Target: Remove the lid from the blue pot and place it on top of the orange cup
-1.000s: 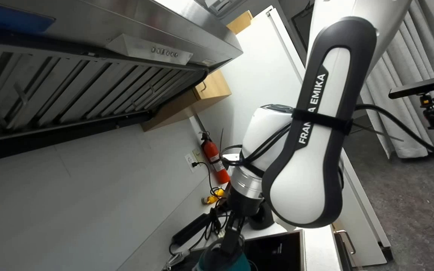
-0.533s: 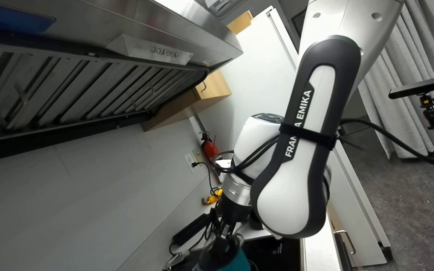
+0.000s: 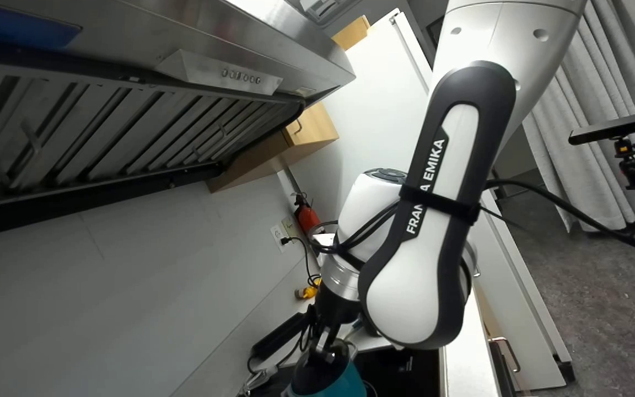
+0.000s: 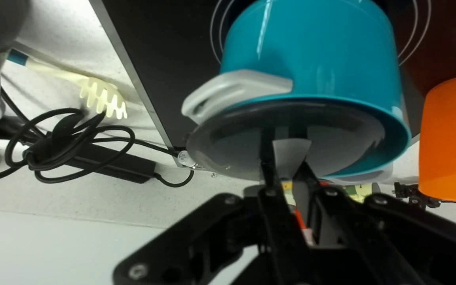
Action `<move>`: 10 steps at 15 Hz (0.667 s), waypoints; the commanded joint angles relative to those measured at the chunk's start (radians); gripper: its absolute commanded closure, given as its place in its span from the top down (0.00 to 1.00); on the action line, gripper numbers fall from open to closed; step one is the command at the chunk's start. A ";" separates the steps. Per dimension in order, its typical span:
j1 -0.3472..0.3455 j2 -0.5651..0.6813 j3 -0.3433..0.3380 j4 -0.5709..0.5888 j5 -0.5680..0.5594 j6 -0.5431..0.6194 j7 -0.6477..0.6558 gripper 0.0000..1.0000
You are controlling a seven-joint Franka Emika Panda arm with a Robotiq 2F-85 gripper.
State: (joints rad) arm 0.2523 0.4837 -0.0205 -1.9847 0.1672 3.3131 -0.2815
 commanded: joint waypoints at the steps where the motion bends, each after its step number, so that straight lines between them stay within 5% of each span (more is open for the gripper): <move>1: 0.021 0.032 -0.022 0.025 0.020 0.036 0.019 0.03; 7: 0.017 0.024 0.020 0.039 0.018 0.044 0.024 0.03; 10: 0.013 0.026 0.039 0.049 -0.094 0.075 0.124 0.03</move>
State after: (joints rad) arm 0.2586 0.4846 0.0029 -1.9673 0.1290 3.3208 -0.2298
